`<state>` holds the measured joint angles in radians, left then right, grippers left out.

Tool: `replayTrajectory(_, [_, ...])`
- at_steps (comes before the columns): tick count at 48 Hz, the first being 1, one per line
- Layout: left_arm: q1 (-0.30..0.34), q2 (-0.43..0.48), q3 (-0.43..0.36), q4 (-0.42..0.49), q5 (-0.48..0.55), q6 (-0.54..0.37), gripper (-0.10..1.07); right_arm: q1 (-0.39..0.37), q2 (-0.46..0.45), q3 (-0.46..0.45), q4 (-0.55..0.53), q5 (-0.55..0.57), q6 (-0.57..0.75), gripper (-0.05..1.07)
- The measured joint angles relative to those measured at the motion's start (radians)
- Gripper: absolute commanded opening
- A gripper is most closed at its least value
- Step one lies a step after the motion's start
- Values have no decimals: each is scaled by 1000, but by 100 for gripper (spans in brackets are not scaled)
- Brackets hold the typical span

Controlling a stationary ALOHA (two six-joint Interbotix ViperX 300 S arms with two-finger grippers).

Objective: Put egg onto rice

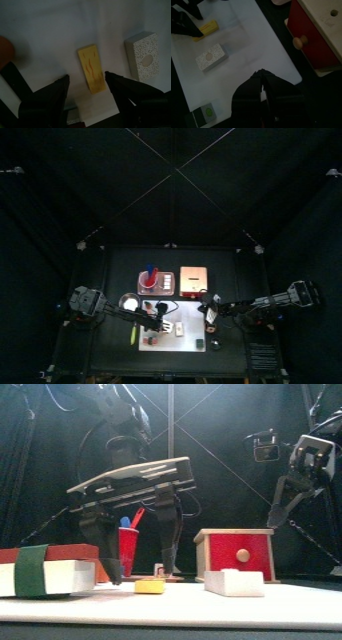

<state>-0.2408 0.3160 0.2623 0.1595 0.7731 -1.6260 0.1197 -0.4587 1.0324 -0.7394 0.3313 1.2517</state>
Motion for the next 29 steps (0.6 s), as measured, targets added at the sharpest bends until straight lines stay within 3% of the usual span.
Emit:
replayTrajectory(21, [9,41,-41,0,-6,6,91,3,0,11,23,-2,0,39])
replayTrajectory(29, [9,46,-48,0,-5,8,85,3,0,15,25,-2,0,39])
